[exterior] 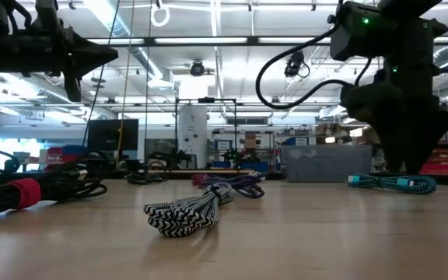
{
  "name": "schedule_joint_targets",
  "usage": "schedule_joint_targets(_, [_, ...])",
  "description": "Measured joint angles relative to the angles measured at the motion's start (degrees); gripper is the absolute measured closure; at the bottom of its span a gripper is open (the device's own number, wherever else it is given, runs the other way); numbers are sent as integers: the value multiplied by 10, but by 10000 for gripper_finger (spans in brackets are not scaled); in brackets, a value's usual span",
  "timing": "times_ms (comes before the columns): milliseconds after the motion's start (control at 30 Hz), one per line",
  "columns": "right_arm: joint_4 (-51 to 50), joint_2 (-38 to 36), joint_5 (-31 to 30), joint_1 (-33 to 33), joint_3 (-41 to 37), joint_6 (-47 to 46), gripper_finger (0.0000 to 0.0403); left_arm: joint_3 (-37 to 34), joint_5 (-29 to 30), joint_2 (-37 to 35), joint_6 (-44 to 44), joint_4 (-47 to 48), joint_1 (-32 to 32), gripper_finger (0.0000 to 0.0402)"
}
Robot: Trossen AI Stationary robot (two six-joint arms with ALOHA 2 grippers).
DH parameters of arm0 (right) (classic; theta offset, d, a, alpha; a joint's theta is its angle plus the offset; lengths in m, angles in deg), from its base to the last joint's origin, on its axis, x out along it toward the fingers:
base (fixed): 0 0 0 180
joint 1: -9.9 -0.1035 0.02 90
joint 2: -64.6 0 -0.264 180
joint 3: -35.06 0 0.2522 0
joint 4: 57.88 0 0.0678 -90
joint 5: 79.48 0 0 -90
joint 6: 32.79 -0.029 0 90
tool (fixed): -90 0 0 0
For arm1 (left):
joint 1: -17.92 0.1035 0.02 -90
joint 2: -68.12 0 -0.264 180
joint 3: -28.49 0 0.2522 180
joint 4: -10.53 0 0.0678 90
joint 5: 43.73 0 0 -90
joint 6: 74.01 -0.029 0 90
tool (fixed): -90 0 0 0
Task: Pick and place USB-C Cables
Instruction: Put the black and blue charger cable into the black bin
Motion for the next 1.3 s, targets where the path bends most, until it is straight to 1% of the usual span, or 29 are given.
schedule_joint_targets(300, [0, 1, -46, -1, 0, -95, 201, 0, 4, 0, -22, 1, 0, 381])
schedule_joint_targets(400, [-1, 1, -55, -1, 0, -113, 201, 0, 4, 0, -23, -2, 0, 381])
schedule_joint_targets(533, [-2, 1, -49, -4, 0, -116, 201, 0, 4, 0, -23, -2, 0, 381])
schedule_joint_targets(667, [2, 1, -19, -29, 0, -121, 201, 0, 4, 0, -23, -2, 0, 381])
schedule_joint_targets(800, [-3, 1, -18, -57, 0, -144, 201, 0, 4, 0, -23, -2, 0, 381])
schedule_joint_targets(967, [-18, 1, -19, -76, -15, -180, 202, 0, 4, 0, -23, -2, 0, 381])
schedule_joint_targets(1167, [43, 1, -21, -92, -40, -224, 202, 0, 4, 0, -23, -2, 0, 381])
schedule_joint_targets(1300, [56, 1, -38, -89, -40, -218, 202, 0, 4, 0, -23, -2, 0, 381])
